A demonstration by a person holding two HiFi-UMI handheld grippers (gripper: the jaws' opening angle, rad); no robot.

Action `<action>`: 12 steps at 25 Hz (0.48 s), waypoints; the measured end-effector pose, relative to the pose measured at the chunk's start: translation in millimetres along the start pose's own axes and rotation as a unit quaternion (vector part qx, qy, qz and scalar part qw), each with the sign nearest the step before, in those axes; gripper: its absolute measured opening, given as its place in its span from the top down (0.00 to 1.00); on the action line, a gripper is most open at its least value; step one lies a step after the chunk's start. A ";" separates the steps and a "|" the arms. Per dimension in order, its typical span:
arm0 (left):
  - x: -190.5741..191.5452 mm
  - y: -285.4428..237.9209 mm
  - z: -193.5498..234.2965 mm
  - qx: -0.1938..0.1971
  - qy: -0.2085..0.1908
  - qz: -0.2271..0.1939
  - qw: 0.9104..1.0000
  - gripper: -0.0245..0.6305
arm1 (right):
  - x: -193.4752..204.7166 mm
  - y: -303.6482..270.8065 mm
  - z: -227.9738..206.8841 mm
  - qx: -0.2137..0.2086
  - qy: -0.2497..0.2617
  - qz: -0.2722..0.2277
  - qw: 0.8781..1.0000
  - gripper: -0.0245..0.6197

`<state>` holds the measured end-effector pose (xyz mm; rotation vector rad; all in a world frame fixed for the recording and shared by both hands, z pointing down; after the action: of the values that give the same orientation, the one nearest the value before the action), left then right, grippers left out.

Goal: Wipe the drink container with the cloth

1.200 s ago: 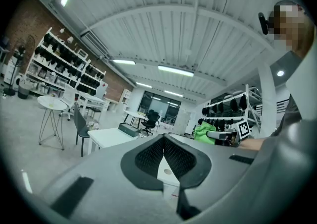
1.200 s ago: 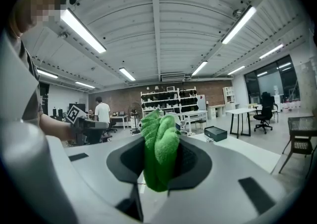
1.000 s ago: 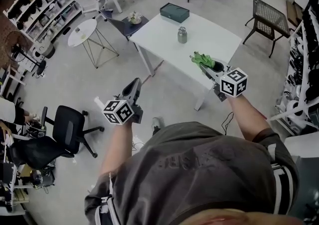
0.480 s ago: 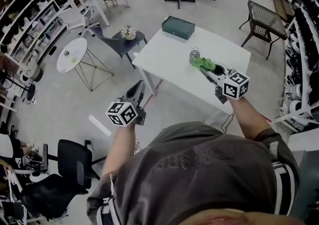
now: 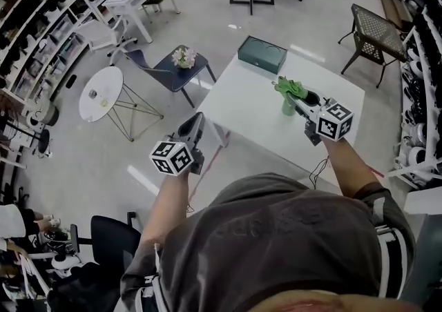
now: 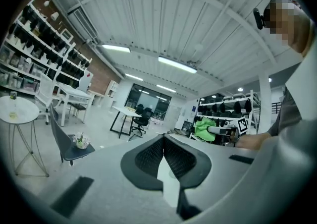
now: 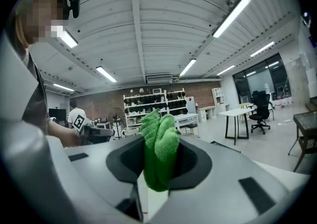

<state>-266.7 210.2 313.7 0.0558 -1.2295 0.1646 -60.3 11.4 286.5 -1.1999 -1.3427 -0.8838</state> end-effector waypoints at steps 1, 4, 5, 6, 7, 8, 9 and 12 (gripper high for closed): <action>-1.2 -8.0 5.6 -0.002 0.000 0.002 1.000 0.96 | -1.7 -7.3 -8.1 -0.002 -0.001 0.001 1.000 0.81; -1.9 -38.6 17.2 -0.013 -0.004 0.004 1.000 0.96 | -6.7 -27.2 -40.1 -0.016 -0.003 -0.001 1.000 0.81; -1.0 -50.2 19.1 -0.018 -0.004 0.002 1.000 0.96 | -8.1 -33.1 -52.2 -0.023 -0.002 -0.002 1.000 0.81; 0.5 -61.1 20.5 -0.025 -0.004 0.001 1.000 0.96 | -9.0 -39.0 -63.5 -0.030 0.000 -0.002 1.000 0.81; 2.3 -70.8 21.9 -0.032 -0.004 0.000 0.999 0.96 | -9.4 -45.1 -73.4 -0.037 0.001 -0.001 0.999 0.81; 3.6 -78.9 23.2 -0.038 -0.003 -0.002 0.999 0.96 | -9.9 -51.4 -81.3 -0.046 0.003 0.000 0.999 0.81; 4.6 -85.4 24.3 -0.043 -0.001 -0.004 0.999 0.96 | -10.5 -57.6 -87.3 -0.055 0.005 0.002 0.998 0.81; 7.5 -99.9 28.3 -0.052 0.005 -0.011 0.999 0.96 | -10.3 -73.6 -99.7 -0.076 0.009 0.009 0.997 0.81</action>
<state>-275.2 108.7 334.8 -0.0225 -1.2262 0.0817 -109.4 -102.1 300.0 -1.3148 -1.2670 -0.9954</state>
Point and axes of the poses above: the fingertips, and each gripper's own axes: y backward along the fingers, z to its left, x out of its underside, the point moved 1 cm from there along y, backward along the fingers, and after that the axes turned 7 degrees about x, right-handed, at the moved point
